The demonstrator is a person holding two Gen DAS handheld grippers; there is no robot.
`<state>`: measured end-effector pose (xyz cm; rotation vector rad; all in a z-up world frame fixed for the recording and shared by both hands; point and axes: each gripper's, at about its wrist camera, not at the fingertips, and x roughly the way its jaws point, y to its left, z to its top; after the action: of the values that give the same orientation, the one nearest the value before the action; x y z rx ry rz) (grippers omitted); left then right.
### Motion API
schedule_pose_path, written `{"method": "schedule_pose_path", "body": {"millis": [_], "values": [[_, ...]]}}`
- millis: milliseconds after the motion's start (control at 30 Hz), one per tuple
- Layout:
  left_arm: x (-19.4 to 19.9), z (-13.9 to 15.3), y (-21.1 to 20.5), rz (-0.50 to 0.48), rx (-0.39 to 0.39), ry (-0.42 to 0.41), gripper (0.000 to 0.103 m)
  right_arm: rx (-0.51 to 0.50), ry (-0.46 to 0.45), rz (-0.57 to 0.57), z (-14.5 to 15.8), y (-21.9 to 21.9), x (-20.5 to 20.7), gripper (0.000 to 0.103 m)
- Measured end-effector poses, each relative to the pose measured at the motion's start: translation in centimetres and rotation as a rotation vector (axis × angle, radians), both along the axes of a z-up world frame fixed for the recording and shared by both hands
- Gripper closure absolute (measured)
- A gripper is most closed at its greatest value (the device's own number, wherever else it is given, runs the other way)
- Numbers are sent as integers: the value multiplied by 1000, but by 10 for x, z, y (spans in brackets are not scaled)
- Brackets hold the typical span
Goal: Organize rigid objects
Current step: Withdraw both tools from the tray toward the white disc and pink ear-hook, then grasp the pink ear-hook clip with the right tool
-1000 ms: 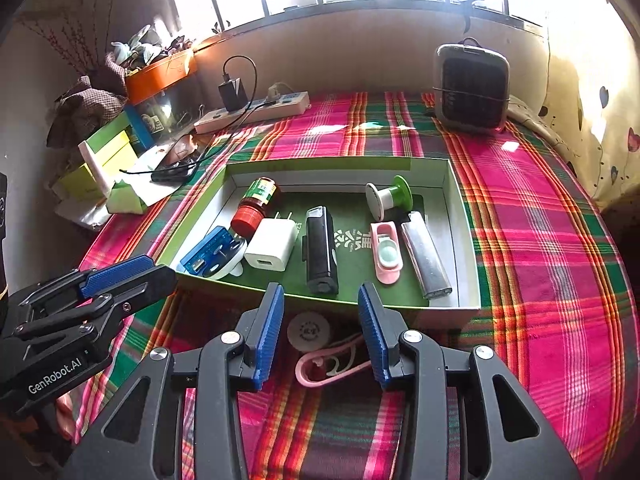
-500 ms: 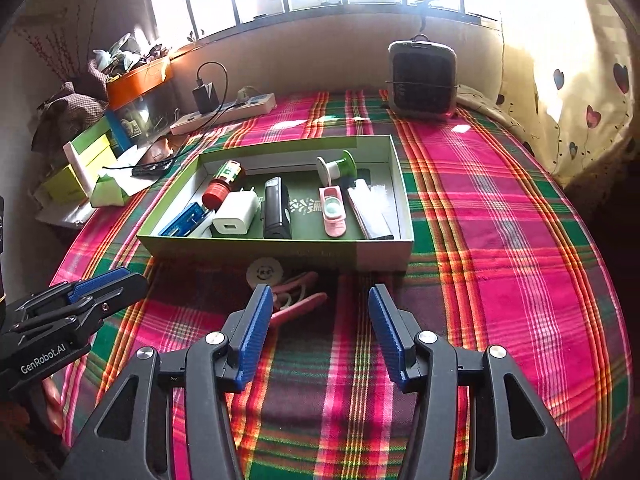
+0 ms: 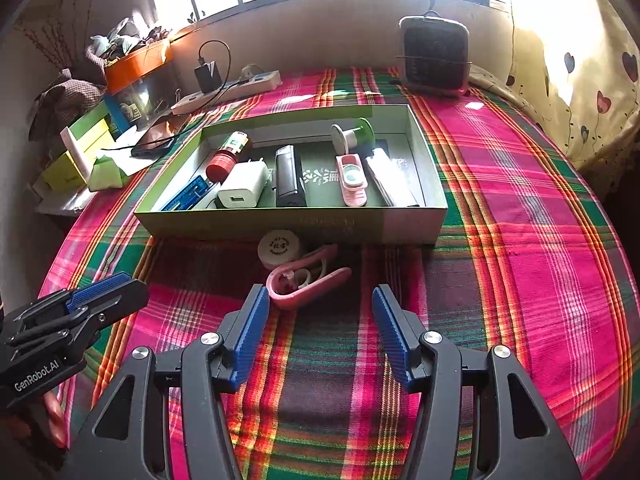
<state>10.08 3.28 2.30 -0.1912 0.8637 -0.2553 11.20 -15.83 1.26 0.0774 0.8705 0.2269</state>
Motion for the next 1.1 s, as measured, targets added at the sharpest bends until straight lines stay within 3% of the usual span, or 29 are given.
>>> {"method": "schedule_pose_path", "body": {"millis": [367, 867, 1100], "values": [[1, -2, 1, -7, -7, 10, 70, -42, 18, -44, -5, 13, 15, 47], [1, -2, -2, -26, -9, 9, 70, -116, 25, -139, -7, -11, 6, 47], [1, -2, -3, -25, 1, 16, 70, -114, 28, -113, -9, -5, 16, 47]]}}
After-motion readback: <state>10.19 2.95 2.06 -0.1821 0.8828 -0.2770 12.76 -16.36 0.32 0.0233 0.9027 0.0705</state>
